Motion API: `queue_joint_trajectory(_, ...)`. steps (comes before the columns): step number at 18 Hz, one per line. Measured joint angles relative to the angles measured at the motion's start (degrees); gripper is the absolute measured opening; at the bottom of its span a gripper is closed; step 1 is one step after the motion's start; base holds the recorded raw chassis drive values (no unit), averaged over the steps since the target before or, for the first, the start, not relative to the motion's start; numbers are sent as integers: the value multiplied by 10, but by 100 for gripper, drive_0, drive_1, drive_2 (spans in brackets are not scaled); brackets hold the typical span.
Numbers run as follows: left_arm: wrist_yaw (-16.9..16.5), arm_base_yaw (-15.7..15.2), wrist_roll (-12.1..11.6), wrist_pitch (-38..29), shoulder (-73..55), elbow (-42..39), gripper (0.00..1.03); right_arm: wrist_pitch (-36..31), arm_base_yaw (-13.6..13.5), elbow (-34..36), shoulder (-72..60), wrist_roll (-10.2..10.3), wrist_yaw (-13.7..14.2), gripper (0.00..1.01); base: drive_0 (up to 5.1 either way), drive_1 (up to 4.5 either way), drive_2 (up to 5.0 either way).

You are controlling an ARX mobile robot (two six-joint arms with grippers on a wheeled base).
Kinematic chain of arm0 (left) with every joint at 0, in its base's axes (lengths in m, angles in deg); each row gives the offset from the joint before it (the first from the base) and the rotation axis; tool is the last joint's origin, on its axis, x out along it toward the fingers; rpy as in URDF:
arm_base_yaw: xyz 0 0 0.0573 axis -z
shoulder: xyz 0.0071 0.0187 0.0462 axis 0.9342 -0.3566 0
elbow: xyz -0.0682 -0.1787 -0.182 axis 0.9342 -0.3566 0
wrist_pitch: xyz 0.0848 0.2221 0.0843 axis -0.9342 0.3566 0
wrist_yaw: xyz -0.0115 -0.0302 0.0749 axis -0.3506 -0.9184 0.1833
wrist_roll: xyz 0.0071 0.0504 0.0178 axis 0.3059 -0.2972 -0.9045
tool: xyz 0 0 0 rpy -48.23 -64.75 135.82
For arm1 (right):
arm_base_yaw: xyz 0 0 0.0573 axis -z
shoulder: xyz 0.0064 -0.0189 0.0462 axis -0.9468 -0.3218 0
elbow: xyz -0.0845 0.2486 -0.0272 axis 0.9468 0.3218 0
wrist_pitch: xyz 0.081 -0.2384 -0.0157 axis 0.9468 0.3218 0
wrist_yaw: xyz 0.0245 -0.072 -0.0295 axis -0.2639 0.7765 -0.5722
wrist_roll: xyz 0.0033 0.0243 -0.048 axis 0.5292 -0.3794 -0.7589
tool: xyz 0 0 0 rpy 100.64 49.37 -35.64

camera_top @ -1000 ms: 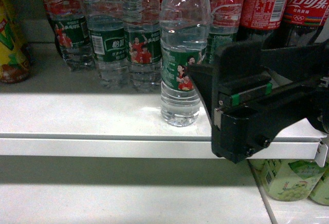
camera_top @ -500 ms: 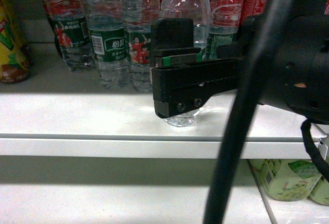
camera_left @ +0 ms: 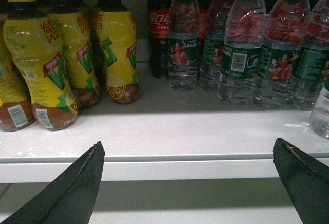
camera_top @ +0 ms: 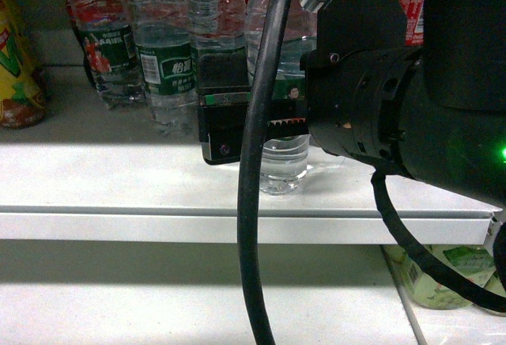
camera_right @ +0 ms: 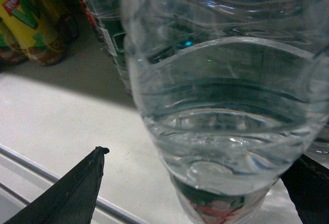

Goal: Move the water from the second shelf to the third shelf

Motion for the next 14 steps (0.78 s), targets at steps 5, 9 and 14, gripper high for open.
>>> queue_joint_trajectory(5,0,0,0,0,0,0,98,-4,4,-27,-27,0,40,98,0,0,0)
queue_joint_trajectory(9,0,0,0,0,0,0,98,-6,8,-34,-32,6,59,67,0,0,0)
queue_joint_trajectory(14,0,0,0,0,0,0,98,-10,4,-27,-24,5,64,44,0,0,0)
